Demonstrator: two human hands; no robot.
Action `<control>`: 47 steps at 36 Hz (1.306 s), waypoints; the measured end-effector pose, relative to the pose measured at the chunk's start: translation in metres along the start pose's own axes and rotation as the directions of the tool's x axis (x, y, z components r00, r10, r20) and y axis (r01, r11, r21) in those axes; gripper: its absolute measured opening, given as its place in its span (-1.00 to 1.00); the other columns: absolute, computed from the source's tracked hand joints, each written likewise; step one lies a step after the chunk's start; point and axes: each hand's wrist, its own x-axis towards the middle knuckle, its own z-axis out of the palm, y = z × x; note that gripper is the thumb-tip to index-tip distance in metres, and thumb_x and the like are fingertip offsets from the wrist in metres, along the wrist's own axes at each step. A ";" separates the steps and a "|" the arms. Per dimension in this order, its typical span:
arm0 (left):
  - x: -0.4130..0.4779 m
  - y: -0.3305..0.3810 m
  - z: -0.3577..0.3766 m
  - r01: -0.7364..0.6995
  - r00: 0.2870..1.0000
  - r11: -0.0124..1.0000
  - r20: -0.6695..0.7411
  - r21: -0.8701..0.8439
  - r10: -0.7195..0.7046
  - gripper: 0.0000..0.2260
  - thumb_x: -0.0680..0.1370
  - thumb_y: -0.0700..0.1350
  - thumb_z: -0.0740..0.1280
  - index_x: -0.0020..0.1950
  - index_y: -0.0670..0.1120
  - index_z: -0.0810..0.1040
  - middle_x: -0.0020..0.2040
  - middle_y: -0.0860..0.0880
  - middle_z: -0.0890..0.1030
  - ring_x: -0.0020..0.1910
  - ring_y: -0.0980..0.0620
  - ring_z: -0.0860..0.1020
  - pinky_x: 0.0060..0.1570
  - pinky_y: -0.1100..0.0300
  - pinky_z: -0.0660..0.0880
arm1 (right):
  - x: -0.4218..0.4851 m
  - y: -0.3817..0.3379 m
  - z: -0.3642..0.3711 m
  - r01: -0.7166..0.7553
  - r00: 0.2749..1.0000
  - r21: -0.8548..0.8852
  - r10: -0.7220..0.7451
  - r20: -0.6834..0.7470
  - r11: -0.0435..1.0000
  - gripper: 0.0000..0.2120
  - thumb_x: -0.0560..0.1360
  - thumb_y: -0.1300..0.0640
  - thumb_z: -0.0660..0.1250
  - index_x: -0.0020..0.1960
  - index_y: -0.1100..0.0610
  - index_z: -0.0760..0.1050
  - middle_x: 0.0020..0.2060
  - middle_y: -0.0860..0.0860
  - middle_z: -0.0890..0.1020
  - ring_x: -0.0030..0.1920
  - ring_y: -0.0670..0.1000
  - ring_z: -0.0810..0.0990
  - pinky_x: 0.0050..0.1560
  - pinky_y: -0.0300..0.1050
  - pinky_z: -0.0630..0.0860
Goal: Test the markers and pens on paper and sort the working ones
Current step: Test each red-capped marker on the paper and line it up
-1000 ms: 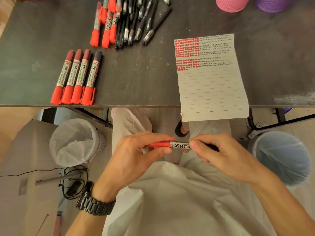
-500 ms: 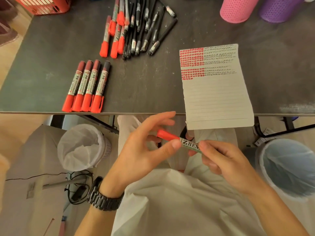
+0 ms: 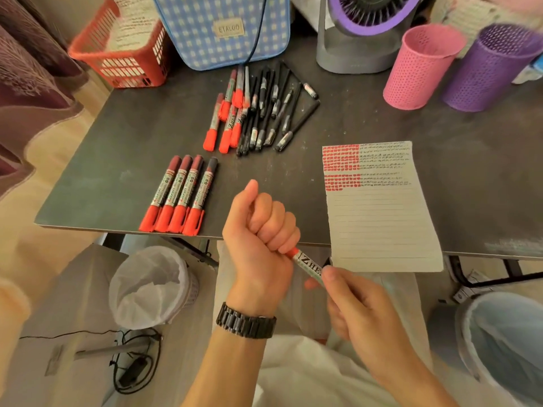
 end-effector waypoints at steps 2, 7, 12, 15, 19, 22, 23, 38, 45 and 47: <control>0.000 0.001 0.004 -0.018 1.000 1.000 0.005 0.012 0.018 -0.54 0.56 0.00 0.20 -0.51 0.04 0.12 -0.60 0.11 0.12 -0.60 0.13 0.01 -0.61 0.24 -0.03 | -0.001 -0.003 0.003 0.013 0.999 0.008 -0.013 -0.041 1.000 -0.36 0.38 -0.51 0.30 -0.07 0.07 0.69 -0.49 -0.08 0.20 -0.45 -0.02 0.13 -0.48 -0.15 0.10; -0.002 0.004 0.010 -0.040 0.999 0.999 0.031 0.001 0.040 -0.52 0.59 -0.04 0.16 -0.53 0.03 0.14 -0.61 0.11 0.12 -0.62 0.15 0.04 -0.63 0.25 -0.01 | -0.003 -0.013 0.009 -0.002 0.997 0.085 0.009 -0.080 0.996 -0.45 0.39 -0.37 0.33 -0.14 0.13 0.69 -0.51 -0.08 0.20 -0.49 -0.05 0.12 -0.51 -0.20 0.10; 0.000 0.013 0.003 -0.063 0.995 0.995 0.081 0.082 0.056 -0.52 0.63 -0.03 0.16 -0.51 0.03 0.18 -0.59 0.11 0.14 -0.61 0.14 0.07 -0.62 0.26 0.07 | 0.000 -0.020 0.013 0.061 0.996 -0.021 -0.062 -0.061 0.998 -0.51 0.44 -0.36 0.27 -0.15 0.03 0.71 -0.56 -0.18 0.37 -0.52 -0.16 0.31 -0.45 -0.42 0.28; 0.000 0.021 -0.009 -0.079 0.991 0.964 0.124 0.254 0.049 -0.54 0.65 -0.03 0.14 -0.46 -0.02 0.28 -0.54 0.04 0.26 -0.56 0.08 0.22 -0.55 0.26 0.25 | 0.008 -0.028 0.008 0.116 0.993 -0.127 -0.114 0.025 0.985 -0.52 0.47 -0.34 0.23 -0.15 0.03 0.69 -0.53 -0.23 0.46 -0.49 -0.19 0.39 -0.41 -0.45 0.30; -0.008 0.037 -0.035 -0.160 0.979 0.686 0.201 0.710 0.021 -0.69 0.64 -0.04 0.20 -0.09 -0.10 0.70 -0.07 -0.07 0.71 -0.13 -0.02 0.61 -0.17 0.28 0.50 | 0.017 -0.044 0.001 0.239 0.971 -0.352 -0.220 0.093 0.905 -0.66 0.48 -0.32 0.23 -0.13 -0.13 0.64 -0.42 -0.19 0.60 -0.40 -0.11 0.47 -0.35 -0.27 0.39; -0.018 0.057 -0.052 -0.127 0.979 0.512 0.190 0.850 -0.072 -0.78 0.64 -0.09 0.29 0.19 -0.02 0.69 0.10 -0.01 0.71 0.05 0.06 0.65 0.03 0.31 0.51 | 0.027 -0.056 0.000 0.275 0.961 -0.450 -0.257 0.101 0.850 -0.75 0.48 -0.32 0.33 -0.03 -0.19 0.63 -0.35 -0.10 0.66 -0.31 -0.02 0.60 -0.20 -0.11 0.51; -0.021 0.064 -0.058 -0.124 0.979 0.434 0.182 0.892 -0.095 -0.80 0.64 -0.07 0.32 0.21 0.02 0.69 0.09 0.02 0.71 0.06 0.09 0.65 0.07 0.29 0.50 | 0.031 -0.059 0.000 0.284 0.958 -0.480 -0.265 0.108 0.830 -0.74 0.44 -0.31 0.35 0.00 -0.19 0.61 -0.34 -0.10 0.67 -0.31 -0.02 0.62 -0.17 -0.06 0.52; -0.047 0.176 -0.108 -0.135 0.932 -0.011 0.131 0.991 0.338 -0.89 0.51 0.13 0.41 0.00 0.31 0.70 -0.02 0.17 0.67 -0.03 0.11 0.62 -0.11 0.33 0.46 | 0.111 -0.072 0.073 0.510 0.856 -0.613 -0.427 0.292 0.603 -0.52 0.50 -0.45 0.09 0.32 -0.28 0.40 0.23 -0.45 0.48 0.33 -0.43 0.31 0.26 -0.29 0.38; -0.015 0.186 -0.140 0.004 0.709 0.124 -0.091 0.992 0.699 -0.90 0.53 0.11 0.44 -0.07 0.35 0.70 -0.09 0.19 0.62 -0.07 0.20 0.58 -0.03 0.17 0.47 | 0.140 -0.036 0.078 0.341 0.912 -0.929 -0.290 0.291 0.142 -0.30 0.58 -0.36 -0.01 0.62 -0.04 0.19 0.63 -0.01 0.15 0.63 0.01 0.01 0.60 0.03 0.00; -0.004 0.181 -0.147 0.088 0.685 0.103 -0.135 0.991 0.716 -0.91 0.54 0.15 0.41 -0.06 0.36 0.70 -0.11 0.15 0.63 -0.11 0.15 0.60 -0.06 0.13 0.50 | 0.142 -0.033 0.075 0.355 0.908 -0.923 -0.290 0.304 0.146 -0.31 0.58 -0.36 -0.04 0.62 -0.08 0.17 0.63 -0.05 0.13 0.63 -0.02 0.00 0.60 0.02 -0.06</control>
